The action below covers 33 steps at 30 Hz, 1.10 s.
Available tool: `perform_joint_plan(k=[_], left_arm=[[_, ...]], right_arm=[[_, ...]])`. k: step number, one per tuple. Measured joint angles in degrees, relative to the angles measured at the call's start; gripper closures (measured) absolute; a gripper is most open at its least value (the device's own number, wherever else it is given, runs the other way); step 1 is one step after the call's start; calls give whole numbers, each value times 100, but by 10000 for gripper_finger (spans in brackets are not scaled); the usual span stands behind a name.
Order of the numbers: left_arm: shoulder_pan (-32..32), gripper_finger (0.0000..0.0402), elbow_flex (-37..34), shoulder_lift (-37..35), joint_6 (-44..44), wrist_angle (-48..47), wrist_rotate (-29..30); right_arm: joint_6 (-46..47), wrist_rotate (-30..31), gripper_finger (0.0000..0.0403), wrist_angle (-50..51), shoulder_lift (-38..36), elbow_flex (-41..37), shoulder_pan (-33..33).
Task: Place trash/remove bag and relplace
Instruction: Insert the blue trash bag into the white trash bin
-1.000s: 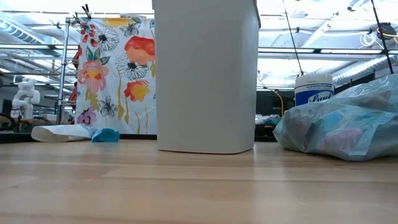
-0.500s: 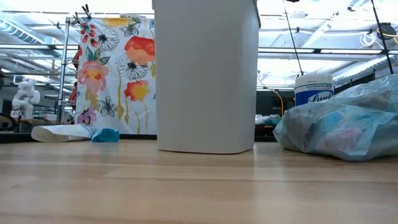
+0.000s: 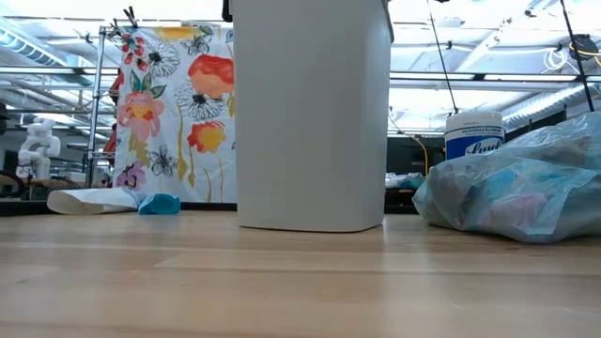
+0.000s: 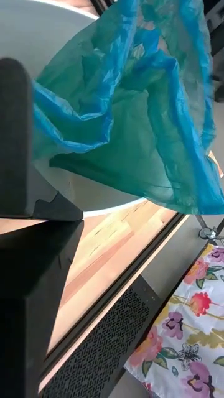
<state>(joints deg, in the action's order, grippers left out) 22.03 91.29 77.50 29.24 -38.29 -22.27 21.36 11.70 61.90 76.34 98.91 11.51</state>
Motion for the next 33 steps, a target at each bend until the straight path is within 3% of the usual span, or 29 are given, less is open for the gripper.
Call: perform_joint_plan(k=[18, 24, 33], left_arm=[[-589, 327, 743, 226, 695, -185, 210], [-801, 327, 807, 295, 796, -246, 180], [-894, 327, 804, 582, 612, -1065, 163]], right_arm=[[-254, 3, 403, -31, -3, 0, -65], [-68, -481, 403, -215, 21, 0, -538], [18, -588, 403, -781, 425, 0, -1741]])
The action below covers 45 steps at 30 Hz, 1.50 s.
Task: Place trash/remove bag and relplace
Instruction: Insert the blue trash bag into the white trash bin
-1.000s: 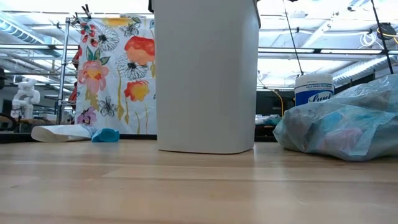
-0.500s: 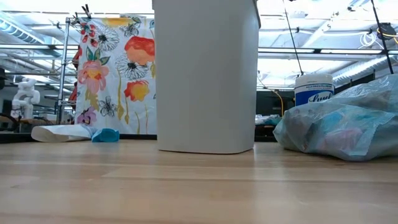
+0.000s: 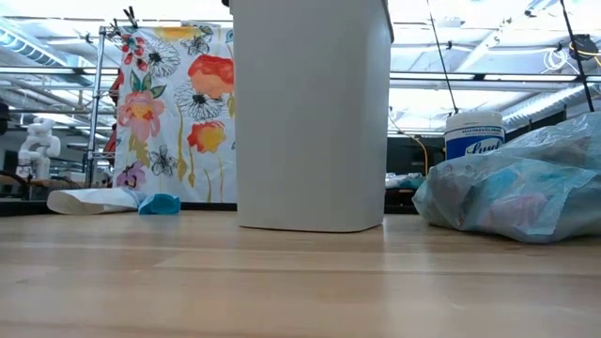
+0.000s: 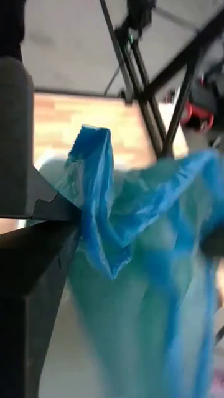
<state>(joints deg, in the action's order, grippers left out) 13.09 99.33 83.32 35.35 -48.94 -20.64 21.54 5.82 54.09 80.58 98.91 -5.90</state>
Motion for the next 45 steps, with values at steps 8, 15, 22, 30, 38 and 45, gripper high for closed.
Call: perform_joint_plan(k=[8, 15, 22, 30, 38, 45], left_arm=[[-5, 328, -2, -4, -723, -182, -4], [-16, 394, -4, -23, -2091, -1377, 389], [-82, 399, -4, -211, -2740, -1566, 495], [-90, 400, -4, -357, -3135, -1397, 414], [-90, 401, -4, -355, -3182, -892, 284], [-93, 401, -4, -355, -3329, -892, 266]], right_arm=[[362, 42, 403, -1066, 601, 0, -716], [1237, 1442, 403, -1259, 855, 0, -1125], [1839, 3191, 403, -556, 926, 1056, -1561], [1248, 3620, 403, -463, 1708, 2711, -1225], [1095, 2784, 403, -348, 2540, 3368, -418], [2156, 1945, 403, 1009, 2853, 3368, 1]])
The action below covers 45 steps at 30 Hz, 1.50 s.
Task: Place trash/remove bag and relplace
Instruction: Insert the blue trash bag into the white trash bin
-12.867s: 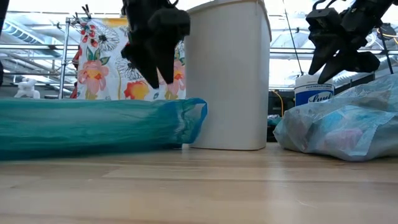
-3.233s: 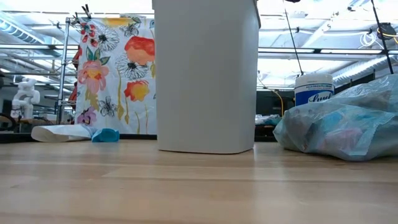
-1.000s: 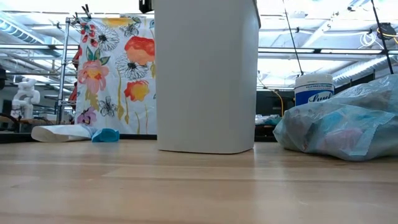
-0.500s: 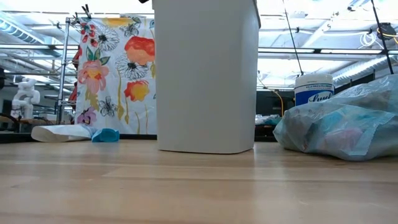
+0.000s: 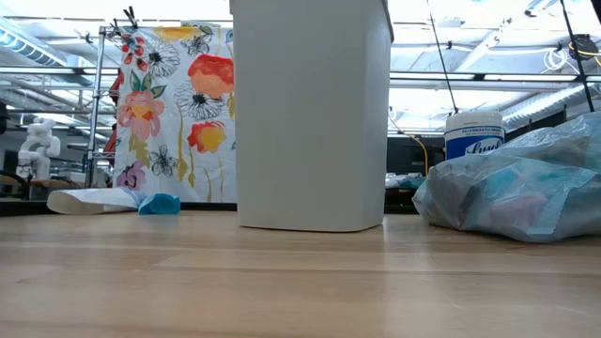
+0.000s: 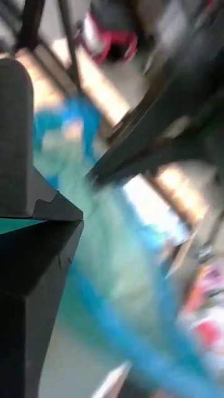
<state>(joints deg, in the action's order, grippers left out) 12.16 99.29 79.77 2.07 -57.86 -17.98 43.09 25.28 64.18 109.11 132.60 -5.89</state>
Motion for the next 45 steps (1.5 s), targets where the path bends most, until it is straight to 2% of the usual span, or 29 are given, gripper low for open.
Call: perform_joint_plan(k=[2, 6, 8, 13, 16, 21, 24, 29, 37, 45], left_arm=[[-8, 401, 0, 0, -3, -85, 0], [-8, 401, 0, -19, -219, -481, 61], [-8, 401, 0, -44, -301, -669, 233], [-3, 401, 0, -96, -448, -925, 798], [18, 401, -4, -145, -440, -772, 817], [19, 401, 2, -285, -245, -14, 814], [18, 397, 2, -299, -236, 178, 577], [16, 369, 2, -299, -114, 102, 35], [154, 317, 0, -297, 205, -24, 24], [446, 275, 0, -297, 1337, 82, 16]], right_arm=[[476, 59, 403, 755, 21, 0, 4], [1466, 786, 403, 2202, 13, 0, -115], [1887, 940, 403, 2628, -10, 0, -187], [1818, 1031, 403, 2457, -97, 104, -310], [1785, 1107, 403, 2423, -121, 243, -400], [1336, 1062, 403, 1764, -193, 236, -488], [928, 1039, 403, 1228, -192, 236, -520], [500, 1031, 403, 780, -191, 236, -520], [282, 1015, 403, 890, -189, 236, -520], [-525, 1037, 403, 890, -187, 236, -520]])
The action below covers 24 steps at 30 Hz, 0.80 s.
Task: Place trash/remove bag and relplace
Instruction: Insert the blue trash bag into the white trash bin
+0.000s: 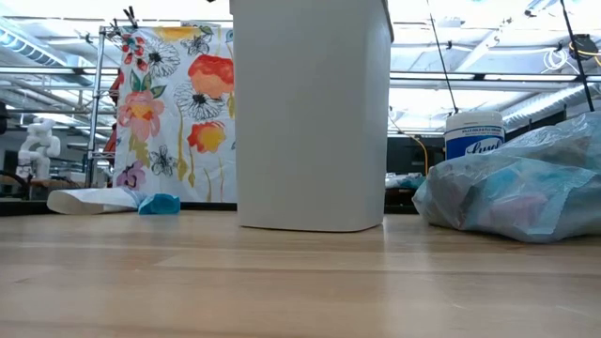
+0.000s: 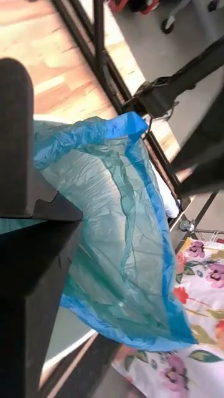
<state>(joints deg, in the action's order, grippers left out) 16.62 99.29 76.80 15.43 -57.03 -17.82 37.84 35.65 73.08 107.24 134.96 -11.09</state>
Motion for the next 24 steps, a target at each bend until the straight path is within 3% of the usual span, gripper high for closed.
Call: perform_joint_plan(k=[6, 10, 18, 24], left_arm=[[-11, 271, -2, 6, 1703, 450, -116], [-65, 271, 2, 134, 2301, 682, -189], [-210, 274, -7, 686, 2628, 651, -182], [-203, 274, -7, 626, 2626, 591, 71]], right_arm=[[-728, 12, 403, -7, 0, 0, 0], [-1065, 6, 403, -7, 0, 0, 0], [-1509, -7, 403, -44, 0, 0, -7], [-1650, -158, 403, 4, 2, 0, -7]])
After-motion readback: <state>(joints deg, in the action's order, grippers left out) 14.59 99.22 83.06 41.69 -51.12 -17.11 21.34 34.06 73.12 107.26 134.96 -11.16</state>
